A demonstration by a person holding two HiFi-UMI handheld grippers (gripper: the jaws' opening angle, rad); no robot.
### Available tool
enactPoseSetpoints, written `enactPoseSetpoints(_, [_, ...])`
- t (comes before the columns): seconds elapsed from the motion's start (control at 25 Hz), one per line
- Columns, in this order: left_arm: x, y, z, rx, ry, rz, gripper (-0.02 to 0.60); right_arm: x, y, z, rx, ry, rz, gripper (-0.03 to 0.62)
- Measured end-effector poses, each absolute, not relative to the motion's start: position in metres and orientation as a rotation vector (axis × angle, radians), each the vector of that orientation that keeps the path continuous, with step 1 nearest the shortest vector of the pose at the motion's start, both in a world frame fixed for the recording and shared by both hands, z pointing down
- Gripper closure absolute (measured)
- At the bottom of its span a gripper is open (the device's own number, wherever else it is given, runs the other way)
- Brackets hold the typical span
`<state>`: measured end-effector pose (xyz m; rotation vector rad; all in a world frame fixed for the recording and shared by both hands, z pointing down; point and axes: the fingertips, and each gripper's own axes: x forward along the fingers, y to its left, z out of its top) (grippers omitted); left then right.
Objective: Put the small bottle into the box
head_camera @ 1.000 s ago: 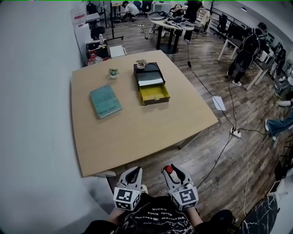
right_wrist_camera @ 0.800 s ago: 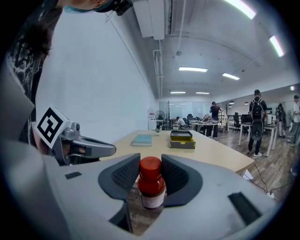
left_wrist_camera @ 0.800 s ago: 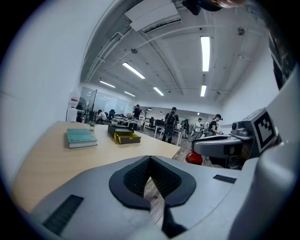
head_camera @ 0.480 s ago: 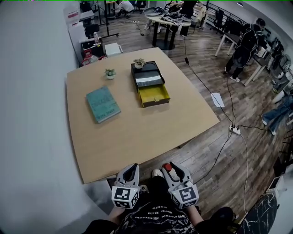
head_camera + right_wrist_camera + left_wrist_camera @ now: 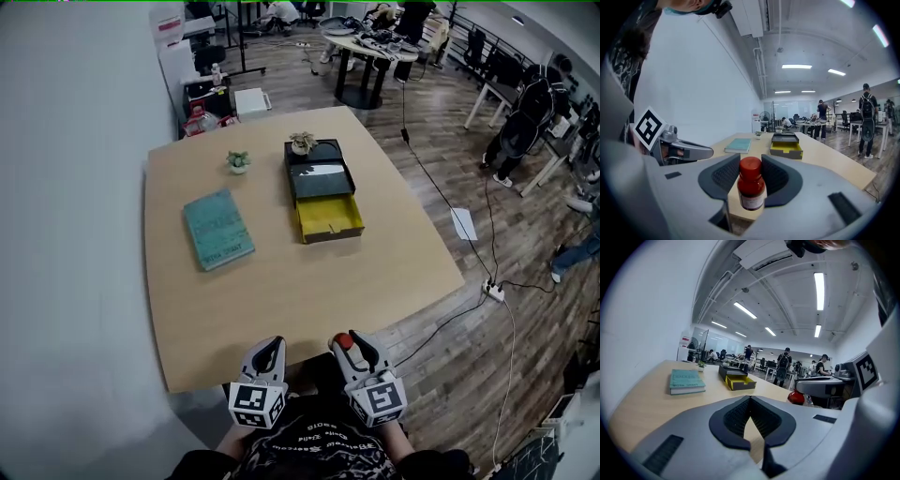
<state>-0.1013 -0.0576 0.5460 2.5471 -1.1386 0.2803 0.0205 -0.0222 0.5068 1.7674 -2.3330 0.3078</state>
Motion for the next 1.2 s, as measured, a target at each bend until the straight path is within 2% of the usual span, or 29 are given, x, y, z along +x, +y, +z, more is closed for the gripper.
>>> enactPoseSetpoints(0.52, [-0.04, -0.165, 0.54, 2.449, -1.303, 0.27, 0.578, 0.084, -0.151, 0.503, 1.586, -2.447, 0.29, 0.447])
enactPoseSetpoints(1.2, [0.018, -0.235, 0.536, 2.32, -1.523, 0.252, 0.578, 0.145, -0.255, 0.493, 1.378, -2.591, 0.249, 0.448])
